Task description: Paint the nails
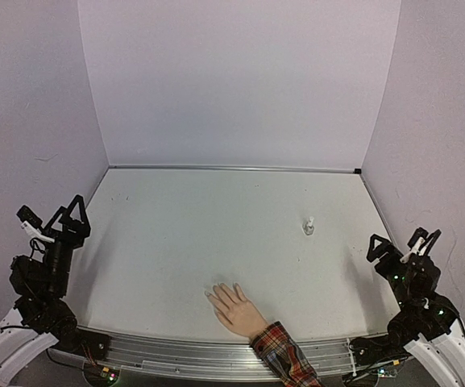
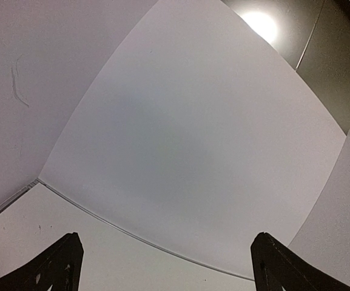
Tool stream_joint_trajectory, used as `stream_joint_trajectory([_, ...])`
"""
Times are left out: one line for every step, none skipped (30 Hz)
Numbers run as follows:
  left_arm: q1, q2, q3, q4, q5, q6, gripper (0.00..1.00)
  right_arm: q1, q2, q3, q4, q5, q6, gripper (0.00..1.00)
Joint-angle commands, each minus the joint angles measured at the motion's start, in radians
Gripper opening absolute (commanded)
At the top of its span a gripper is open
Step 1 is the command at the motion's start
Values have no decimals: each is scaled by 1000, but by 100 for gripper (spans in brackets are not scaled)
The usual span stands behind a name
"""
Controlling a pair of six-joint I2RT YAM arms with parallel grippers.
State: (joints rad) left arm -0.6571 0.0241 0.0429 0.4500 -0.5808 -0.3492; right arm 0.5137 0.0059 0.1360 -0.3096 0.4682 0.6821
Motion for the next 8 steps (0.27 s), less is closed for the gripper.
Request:
stream_joint_trajectory([0, 47, -77, 10, -14, 1, 100, 1, 7, 20, -2, 46, 40, 98])
stream_joint_trajectory([0, 54, -74, 12, -14, 1, 100, 1, 26, 23, -1, 47, 41, 98])
stream_joint_trajectory([0, 56, -74, 13, -12, 0, 100, 1, 32, 26, -1, 50, 42, 98])
stream_joint_trajectory([0, 56, -75, 15, -11, -1, 100, 1, 37, 30, -2, 52, 43, 98])
stream_joint_trajectory([1, 53, -76, 15, -11, -2, 100, 1, 37, 28, -1, 51, 42, 98])
stream_joint_trajectory([0, 50, -78, 16, -11, -2, 100, 1, 34, 21, 2, 61, 48, 98])
stream_joint_trajectory([0, 46, -80, 15, -12, -3, 100, 1, 26, 11, 4, 75, 56, 98])
stream_joint_trajectory([0, 43, -81, 14, -12, -4, 100, 1, 15, 3, 4, 87, 60, 98])
